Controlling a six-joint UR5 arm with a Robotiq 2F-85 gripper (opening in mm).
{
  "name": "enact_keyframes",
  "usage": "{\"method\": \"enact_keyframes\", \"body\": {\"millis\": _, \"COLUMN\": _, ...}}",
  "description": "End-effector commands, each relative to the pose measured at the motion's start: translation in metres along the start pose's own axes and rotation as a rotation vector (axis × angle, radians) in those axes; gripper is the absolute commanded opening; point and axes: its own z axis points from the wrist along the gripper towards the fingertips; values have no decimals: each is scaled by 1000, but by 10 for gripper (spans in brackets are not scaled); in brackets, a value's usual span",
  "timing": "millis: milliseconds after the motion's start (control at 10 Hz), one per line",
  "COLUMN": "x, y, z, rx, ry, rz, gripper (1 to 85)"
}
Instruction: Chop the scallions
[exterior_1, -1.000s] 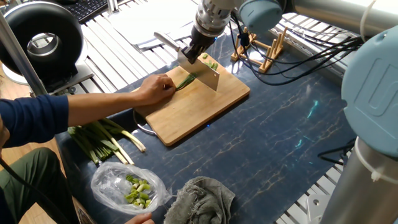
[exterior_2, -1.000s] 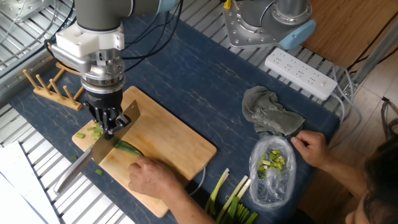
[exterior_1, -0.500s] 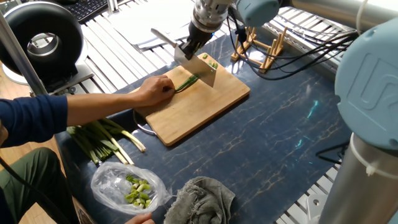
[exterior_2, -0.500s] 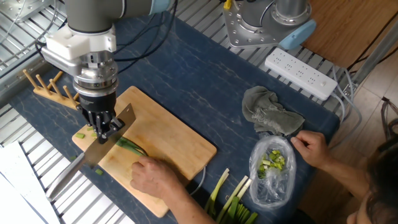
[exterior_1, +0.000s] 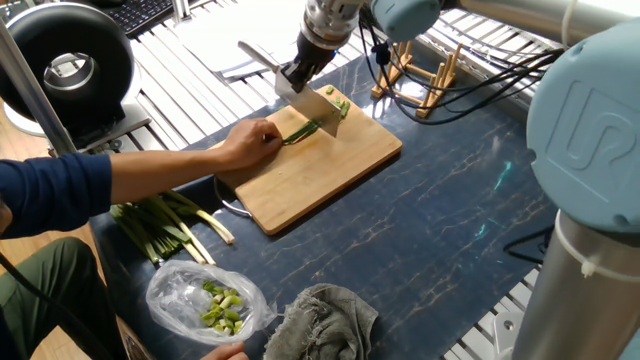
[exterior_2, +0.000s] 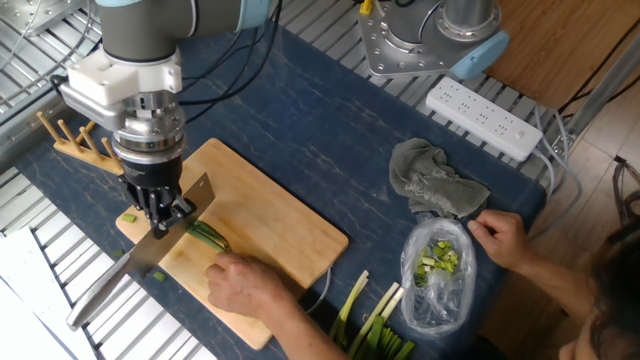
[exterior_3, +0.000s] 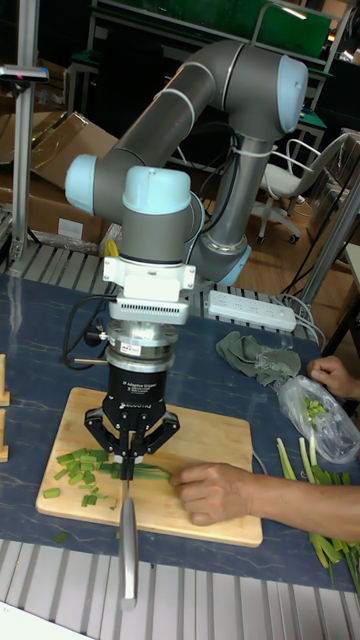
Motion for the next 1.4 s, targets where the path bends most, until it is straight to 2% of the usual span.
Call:
{"method": "enact_keyframes", "body": {"millis": 0, "x": 1, "y": 2, "z": 2, "rx": -3, "ry": -10, "rz": 13, "gripper": 13}}
{"method": "enact_keyframes", "body": {"millis": 400, "x": 7, "y": 0, "z": 5, "rx": 1, "ry": -17, "rz": 7, "gripper": 13}}
{"method": "enact_keyframes", "body": {"millis": 800, "x": 19, "y": -5, "z": -6, "rx": -4, "ry": 2, "rz": -9, "gripper": 13}}
{"method": "enact_keyframes", "body": {"millis": 1300, "x": 30, "y": 0, "z": -3, "rx": 17, "ry": -4, "rz": -1, "gripper": 13}}
